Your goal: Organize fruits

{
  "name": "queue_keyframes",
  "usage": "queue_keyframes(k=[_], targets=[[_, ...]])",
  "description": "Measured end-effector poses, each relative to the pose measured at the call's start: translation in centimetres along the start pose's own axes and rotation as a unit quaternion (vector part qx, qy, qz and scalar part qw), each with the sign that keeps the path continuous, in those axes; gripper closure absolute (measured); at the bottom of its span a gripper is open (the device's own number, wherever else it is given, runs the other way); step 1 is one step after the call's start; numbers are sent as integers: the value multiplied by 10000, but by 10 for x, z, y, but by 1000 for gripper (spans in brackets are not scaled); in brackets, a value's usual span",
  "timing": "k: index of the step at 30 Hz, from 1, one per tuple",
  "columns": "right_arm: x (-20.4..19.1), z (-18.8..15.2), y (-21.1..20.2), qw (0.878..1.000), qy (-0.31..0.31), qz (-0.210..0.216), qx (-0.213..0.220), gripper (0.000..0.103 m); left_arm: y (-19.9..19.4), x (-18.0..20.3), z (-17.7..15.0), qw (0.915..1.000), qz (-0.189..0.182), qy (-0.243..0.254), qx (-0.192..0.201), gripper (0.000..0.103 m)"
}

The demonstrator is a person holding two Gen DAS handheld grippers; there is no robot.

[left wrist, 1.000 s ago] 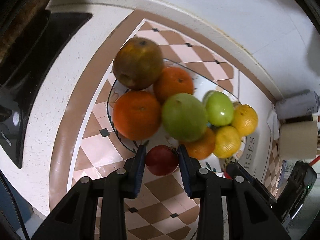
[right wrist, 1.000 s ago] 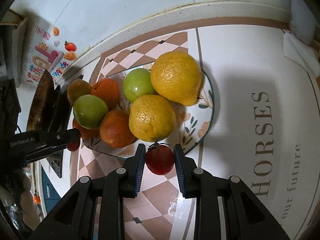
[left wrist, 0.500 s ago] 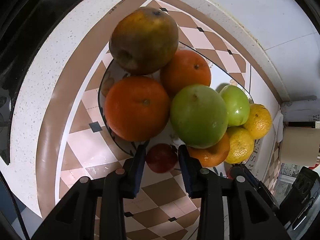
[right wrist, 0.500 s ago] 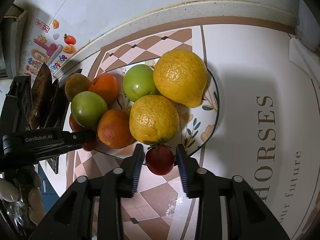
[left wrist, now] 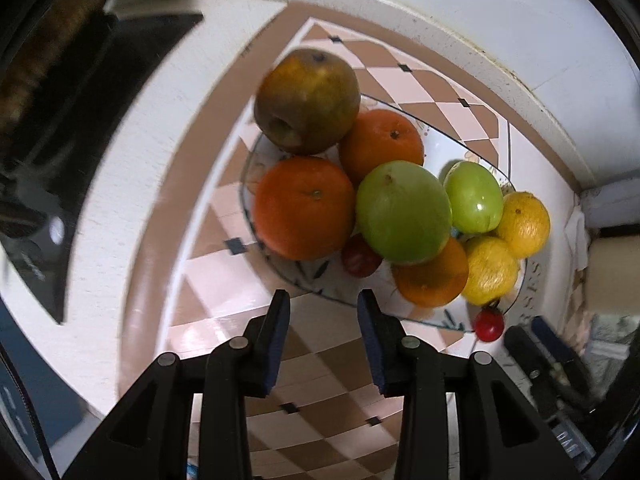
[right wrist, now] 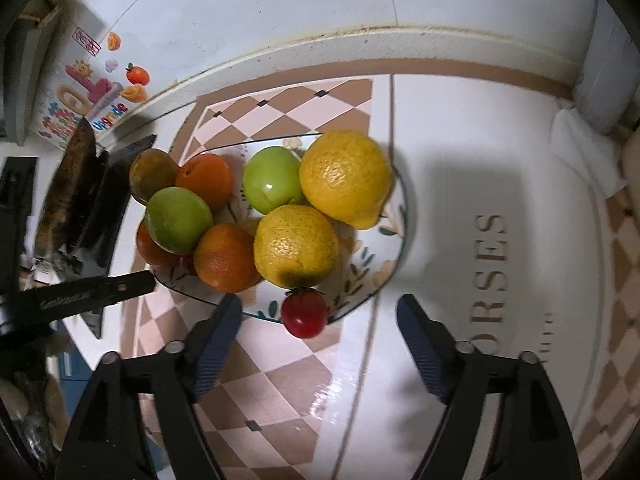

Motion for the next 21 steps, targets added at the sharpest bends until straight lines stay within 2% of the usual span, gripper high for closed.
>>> queue_keyframes(k=[2,4,6,7,8,12,21], targets=[[-3,-1,-7,9998,-58,-175,31,10,-11,-1,-6,9995,209,146,211,59],[-7,-4,-17,9991,-112,-392,108,9,-23,-1,-12,9974,457,312,454,58],[-11,-8,-26,9986,-116,-494,177,6,-30,-1,-17,9957,575,419,586,36],[-13,-10,-31,9982,-106,-547,212,6,-36,-2,-20,9950,571,459,678,13],[-16,-12,-35,9978,-100,-601,250,6,-40,-3,-22,9944,574,488,745,6],[-26,-24,-56,9960,-69,-789,417,6,-55,-5,-30,9905,712,598,1015,6],[-49,-48,-108,9913,104,-985,865,6,-95,-12,-53,9839,547,856,1473,6]])
Point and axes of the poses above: each gripper's, at about its wrist camera, not at the fingertips, and y roughly the way its jaws point, x to its right, z to its top, the point moved 3 cm from there along y, roughly the way its jaws point, and after that the axes turned 8 degrees about z, right-handed, at the moved point
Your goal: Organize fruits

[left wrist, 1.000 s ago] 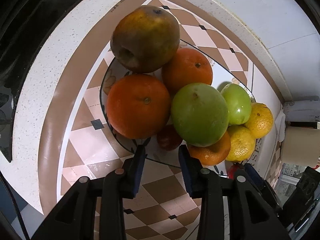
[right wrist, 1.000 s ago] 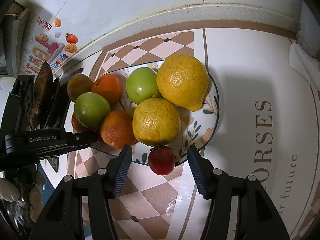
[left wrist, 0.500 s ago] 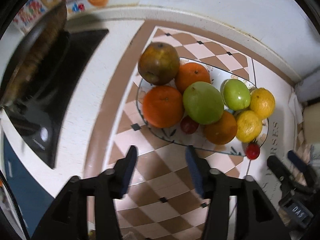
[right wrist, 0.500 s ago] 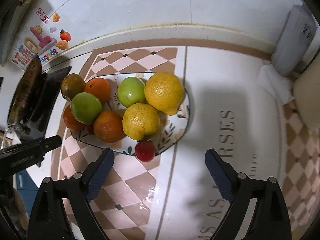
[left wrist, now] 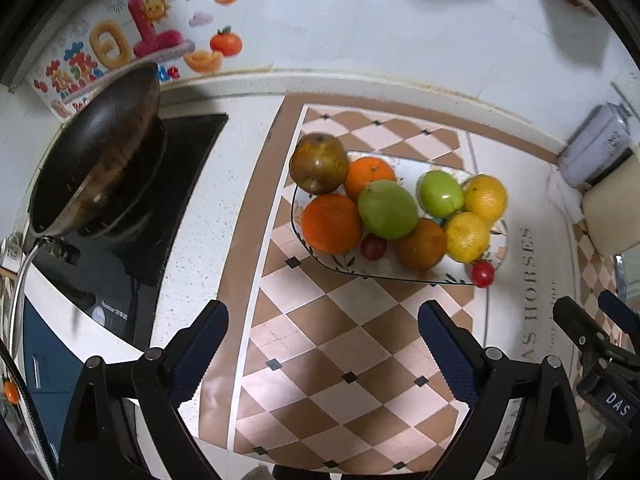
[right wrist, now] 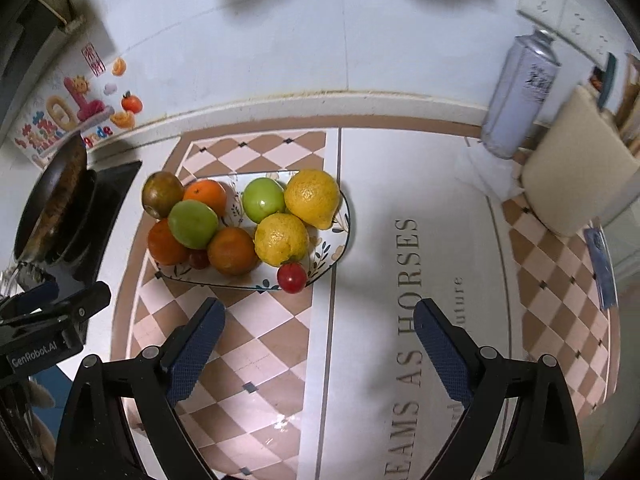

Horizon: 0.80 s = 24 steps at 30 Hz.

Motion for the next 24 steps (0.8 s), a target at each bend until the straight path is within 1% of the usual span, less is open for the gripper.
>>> queue_keyframes(k=[6,9,15,24], targets=[[-18,-21,-50,9995,-46,-79,318,6,-45,-9,-15,9990,-56,64,444,6],[-28,-35,-74,9989,-75,-104,454,6,-73,-15,-28,9974,-128,106,701,6],[-47,-68,-131,9970,-90,-114,766,5,-114,-32,-57,9944,-286,166,1001,6],[-79,-127,-222,9913,-14,-89,1315,5,-182,-62,-105,9857,-511,347,1570,6]])
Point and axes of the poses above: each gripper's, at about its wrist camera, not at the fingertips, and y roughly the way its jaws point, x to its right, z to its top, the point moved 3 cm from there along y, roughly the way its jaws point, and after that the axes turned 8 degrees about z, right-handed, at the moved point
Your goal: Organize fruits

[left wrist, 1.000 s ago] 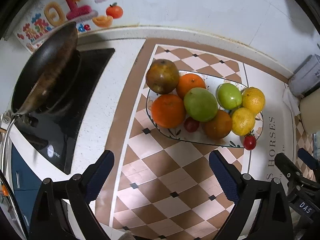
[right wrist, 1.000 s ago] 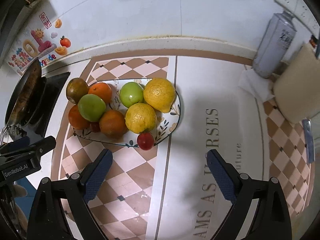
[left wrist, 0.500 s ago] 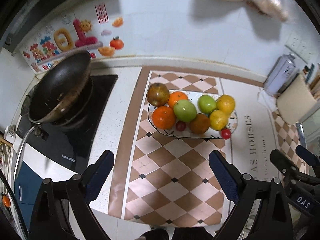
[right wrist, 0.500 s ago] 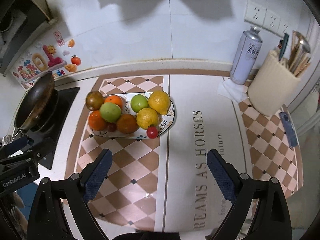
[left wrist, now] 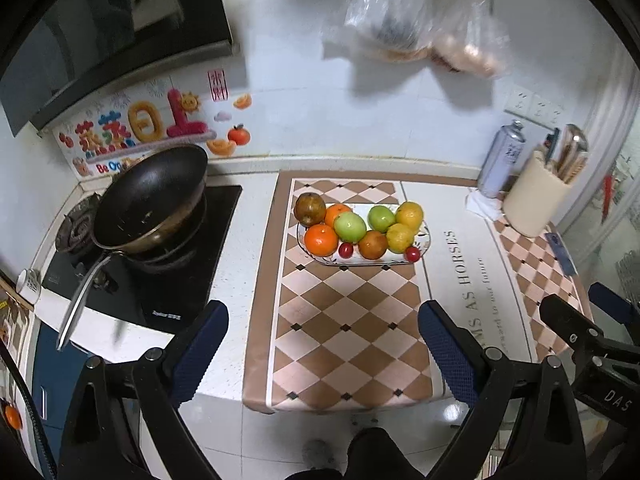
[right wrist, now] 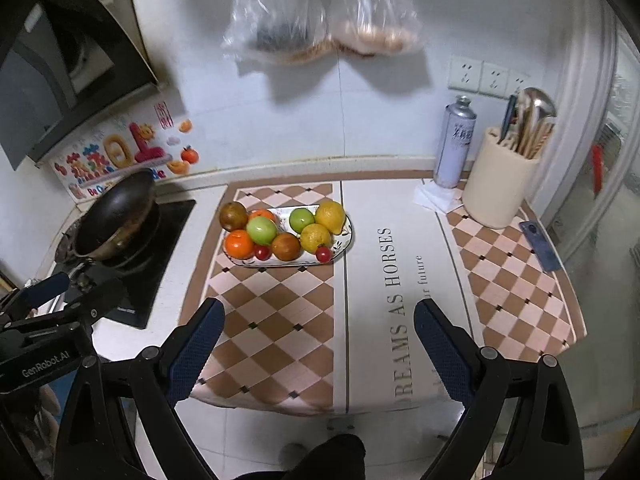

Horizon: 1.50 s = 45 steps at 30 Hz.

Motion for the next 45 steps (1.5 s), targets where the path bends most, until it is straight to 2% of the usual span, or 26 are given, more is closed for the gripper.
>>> queue_keyframes(k=[10,18,29,41,45], targets=[[-21,-19,-71,9994,-189,61,268,4,-62,-10,-24,9996,-20,52,288,6],[-16,-15,-79,9993,-222,210,223,4,-80,-5,-29,9993,39,-63,368,6],[-6,9,-52,9992,-237,260,180,4,-63,7,-22,9995,110,-192,223,6],[19,49,24,10000,-66,47,-17,4,-4,5,16,9986,423,-318,53,6],[26,58,50,9999,8,-18,-139,4,18,7,25,9988,382,-274,-100,6]])
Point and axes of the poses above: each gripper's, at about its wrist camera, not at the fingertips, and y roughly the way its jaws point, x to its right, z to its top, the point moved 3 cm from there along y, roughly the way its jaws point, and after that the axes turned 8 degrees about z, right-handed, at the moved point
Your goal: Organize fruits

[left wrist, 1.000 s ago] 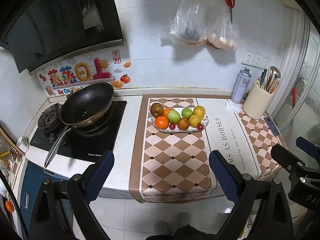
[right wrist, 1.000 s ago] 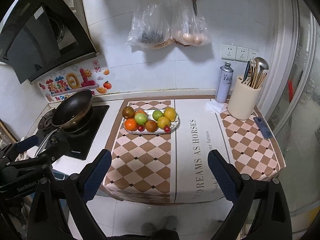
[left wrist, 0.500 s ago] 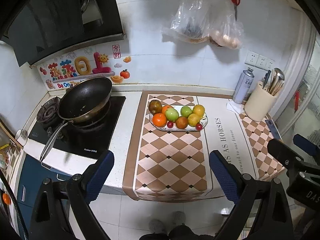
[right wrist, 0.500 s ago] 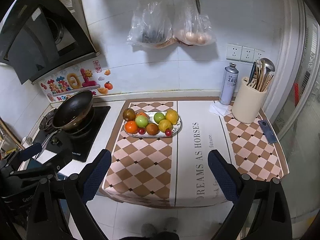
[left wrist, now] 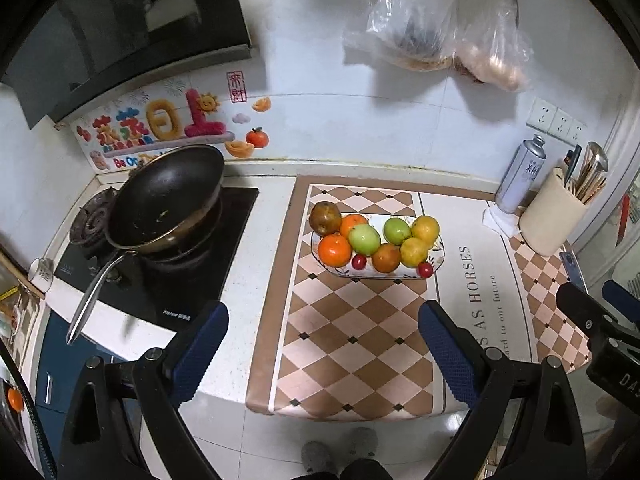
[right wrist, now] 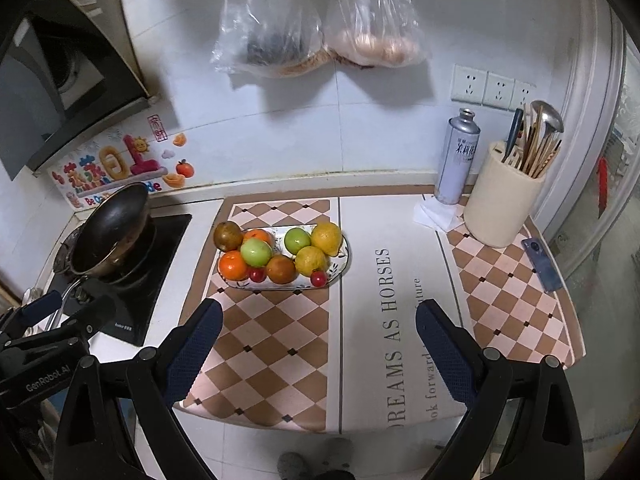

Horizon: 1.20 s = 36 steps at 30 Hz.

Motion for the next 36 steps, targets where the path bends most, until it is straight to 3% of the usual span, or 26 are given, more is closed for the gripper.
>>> queue_keyframes(k=[15,25,36], targets=[[8,17,58,9990,-61,-189,-408,4,52,18,21,9994,122,232,-242,6],[6,16,54,9989,-84,-147,-439,4,56,18,17,9988,23,212,-438,6],[6,7,26,9994,-97,-157,-307,4,36,14,13,9996,25,185,-225,6]])
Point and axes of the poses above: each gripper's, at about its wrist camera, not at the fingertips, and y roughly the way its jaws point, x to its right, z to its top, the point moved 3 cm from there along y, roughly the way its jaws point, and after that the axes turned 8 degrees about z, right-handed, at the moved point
